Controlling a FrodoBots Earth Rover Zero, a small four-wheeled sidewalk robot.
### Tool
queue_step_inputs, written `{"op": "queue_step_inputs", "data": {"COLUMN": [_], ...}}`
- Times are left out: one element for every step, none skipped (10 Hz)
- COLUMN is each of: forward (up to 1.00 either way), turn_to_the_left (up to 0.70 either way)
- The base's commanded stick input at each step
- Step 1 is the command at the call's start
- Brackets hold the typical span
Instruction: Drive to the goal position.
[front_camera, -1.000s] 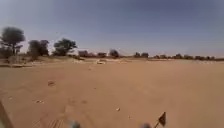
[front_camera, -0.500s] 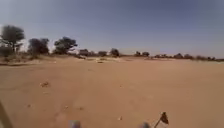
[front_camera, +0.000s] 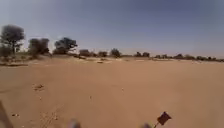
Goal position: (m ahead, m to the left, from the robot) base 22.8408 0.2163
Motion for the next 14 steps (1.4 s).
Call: {"op": "queue_step_inputs", "data": {"forward": [0.5,0.5,0.5,0.5,0.5,0.5,0.5,0.5,0.5,0.5,0.5,0.5,0.5,0.5], "turn_to_the_left": [0.0,0.0,0.0,0.0,0.0,0.0,0.0,0.0,0.0,0.0,0.0,0.0,0.0,0.0]}}
